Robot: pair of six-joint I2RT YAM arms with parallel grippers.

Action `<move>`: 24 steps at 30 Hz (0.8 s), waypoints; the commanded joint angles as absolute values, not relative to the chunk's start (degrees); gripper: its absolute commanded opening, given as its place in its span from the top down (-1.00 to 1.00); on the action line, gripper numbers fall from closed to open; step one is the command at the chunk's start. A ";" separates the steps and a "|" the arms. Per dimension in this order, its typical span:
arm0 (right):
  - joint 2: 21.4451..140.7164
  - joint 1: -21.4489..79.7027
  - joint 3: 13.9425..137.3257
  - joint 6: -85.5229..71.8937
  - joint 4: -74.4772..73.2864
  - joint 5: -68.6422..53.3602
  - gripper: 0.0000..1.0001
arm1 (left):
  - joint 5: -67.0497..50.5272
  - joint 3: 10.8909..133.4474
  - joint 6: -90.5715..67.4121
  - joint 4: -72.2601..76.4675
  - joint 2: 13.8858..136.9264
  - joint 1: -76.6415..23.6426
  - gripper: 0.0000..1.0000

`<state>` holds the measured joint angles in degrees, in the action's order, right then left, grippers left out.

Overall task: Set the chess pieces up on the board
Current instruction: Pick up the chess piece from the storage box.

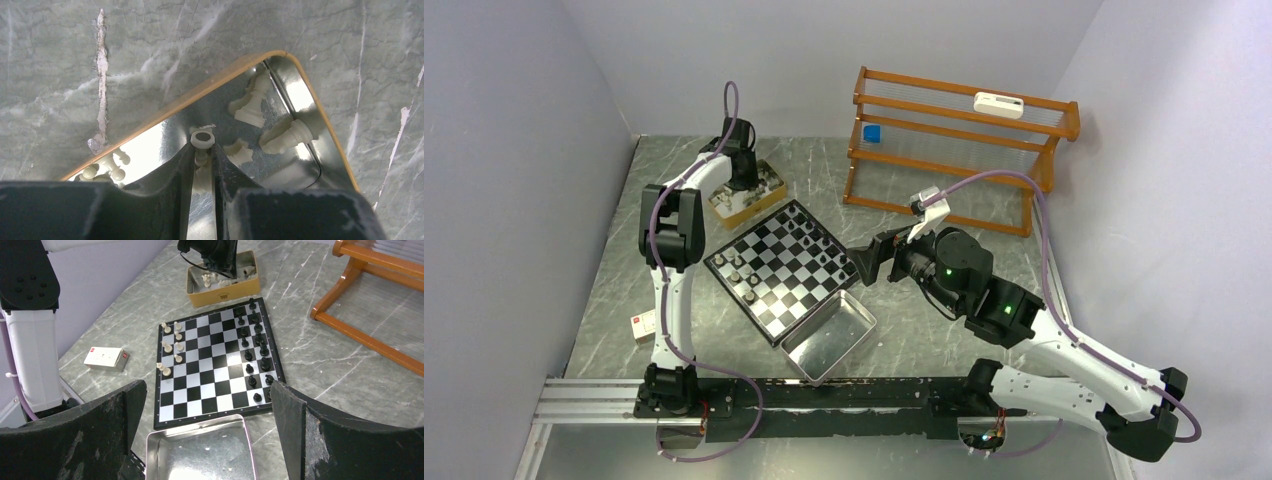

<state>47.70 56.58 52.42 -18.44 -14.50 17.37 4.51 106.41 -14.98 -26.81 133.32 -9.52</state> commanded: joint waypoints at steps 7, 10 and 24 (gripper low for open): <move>47.54 56.47 52.91 -18.27 -13.35 17.66 -1.00 | 5.04 108.46 -13.69 -27.95 133.32 -9.23 0.66; 48.08 56.44 53.07 -18.36 -13.19 17.12 -1.00 | 4.61 108.59 -13.63 -28.19 131.38 -9.23 0.67; 47.90 56.43 52.27 -19.81 -12.39 16.56 -1.00 | 2.71 108.79 -14.26 -30.62 126.43 -9.23 0.67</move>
